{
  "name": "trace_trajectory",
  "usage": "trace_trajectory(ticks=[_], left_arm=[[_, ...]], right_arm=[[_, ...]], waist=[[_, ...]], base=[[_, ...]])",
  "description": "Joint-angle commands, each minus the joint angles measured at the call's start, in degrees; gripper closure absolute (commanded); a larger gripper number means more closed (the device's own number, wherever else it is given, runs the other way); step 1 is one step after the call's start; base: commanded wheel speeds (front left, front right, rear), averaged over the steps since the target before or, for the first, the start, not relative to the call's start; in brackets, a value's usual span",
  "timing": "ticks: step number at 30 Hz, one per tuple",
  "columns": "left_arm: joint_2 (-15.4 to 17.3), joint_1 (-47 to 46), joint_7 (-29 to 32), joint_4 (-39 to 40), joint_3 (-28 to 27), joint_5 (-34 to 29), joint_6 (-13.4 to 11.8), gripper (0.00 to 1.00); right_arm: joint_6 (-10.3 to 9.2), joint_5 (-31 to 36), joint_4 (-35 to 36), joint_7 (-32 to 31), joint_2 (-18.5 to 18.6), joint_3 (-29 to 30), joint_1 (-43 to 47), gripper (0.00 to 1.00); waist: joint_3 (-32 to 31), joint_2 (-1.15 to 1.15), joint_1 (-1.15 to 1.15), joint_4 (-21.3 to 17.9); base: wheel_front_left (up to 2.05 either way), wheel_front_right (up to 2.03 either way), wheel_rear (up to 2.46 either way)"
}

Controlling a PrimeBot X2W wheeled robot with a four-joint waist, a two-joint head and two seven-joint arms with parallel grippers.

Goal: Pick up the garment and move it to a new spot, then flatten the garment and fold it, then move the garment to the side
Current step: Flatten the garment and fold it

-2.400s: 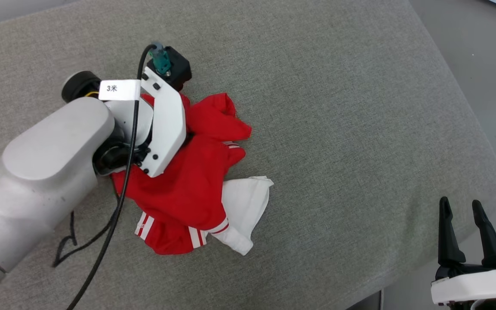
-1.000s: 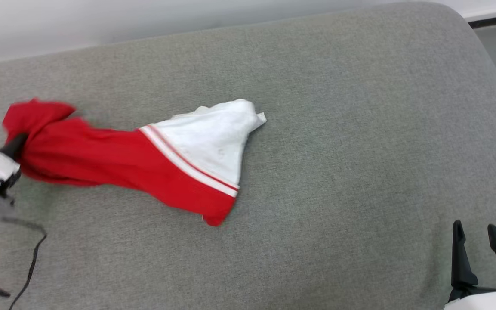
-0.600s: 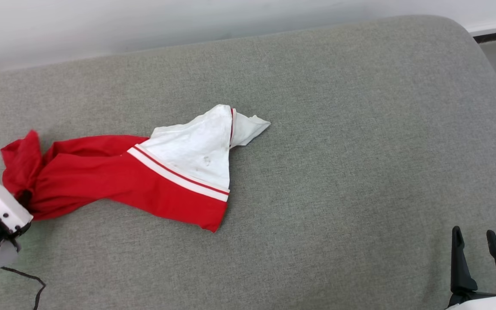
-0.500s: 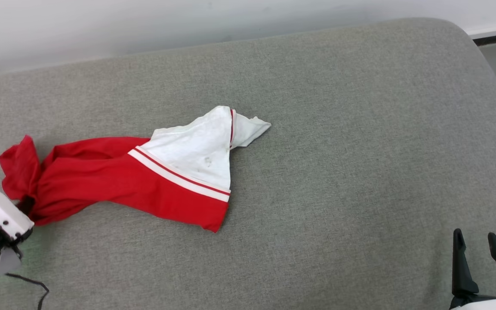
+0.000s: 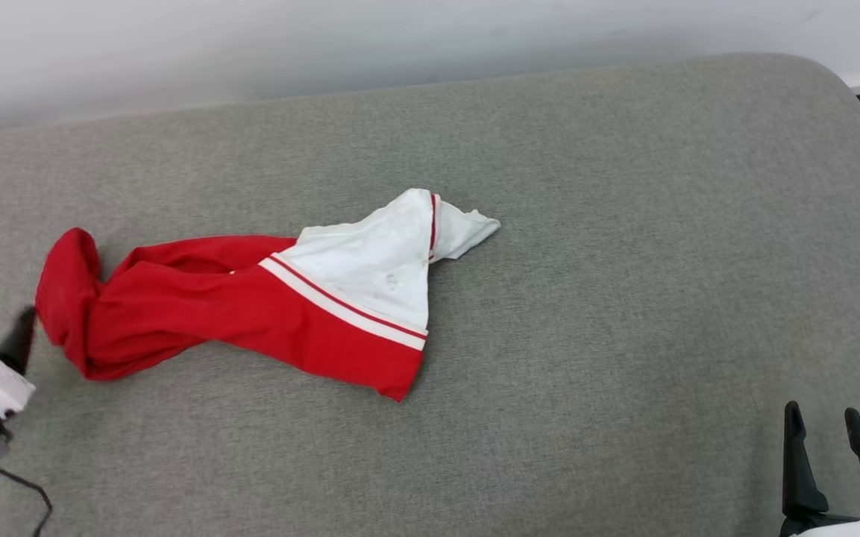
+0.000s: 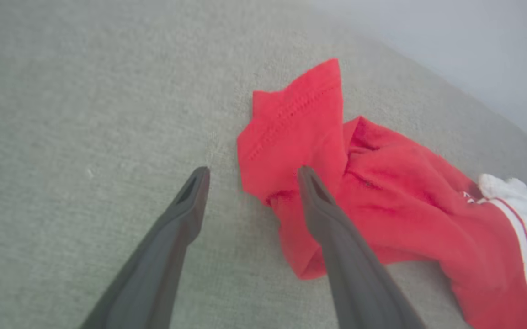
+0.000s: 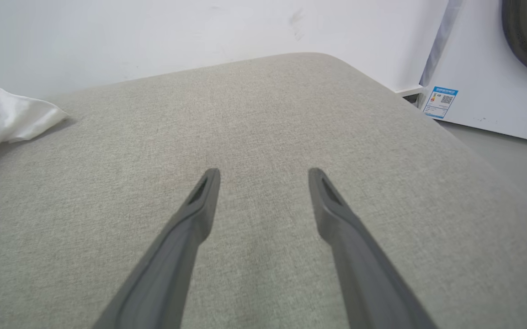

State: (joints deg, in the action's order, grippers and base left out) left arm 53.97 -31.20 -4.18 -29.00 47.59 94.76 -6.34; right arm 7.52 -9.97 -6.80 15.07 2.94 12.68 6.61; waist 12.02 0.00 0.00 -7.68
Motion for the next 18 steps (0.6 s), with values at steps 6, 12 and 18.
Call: trace_trajectory(ticks=[6, 12, 18], left_arm=[[-0.2, 0.5, -10.7, 4.8, -2.7, -8.7, -1.9, 0.0], [-7.6, 5.9, -11.0, 10.9, -17.1, -28.5, -1.8, 0.0], [-20.7, 17.2, -11.0, 19.7, -34.4, -48.3, 2.1, 0.0]], right_arm=[[-0.06, 1.8, 0.5, 0.2, -0.1, -0.5, -1.3, 0.0], [-0.06, 3.1, 0.7, 0.2, -0.1, -0.3, -1.5, 0.0], [-0.07, 3.5, 0.8, 0.2, 0.0, -0.9, -1.5, 0.0]], waist=[[-1.2, 0.0, 0.0, 2.9], [-2.2, 0.0, 0.0, 6.3], [-3.4, 0.0, 0.0, 8.8]], base=[[0.0, 0.0, 0.0], [0.0, 0.0, 0.0], [0.0, 0.0, 0.0]])
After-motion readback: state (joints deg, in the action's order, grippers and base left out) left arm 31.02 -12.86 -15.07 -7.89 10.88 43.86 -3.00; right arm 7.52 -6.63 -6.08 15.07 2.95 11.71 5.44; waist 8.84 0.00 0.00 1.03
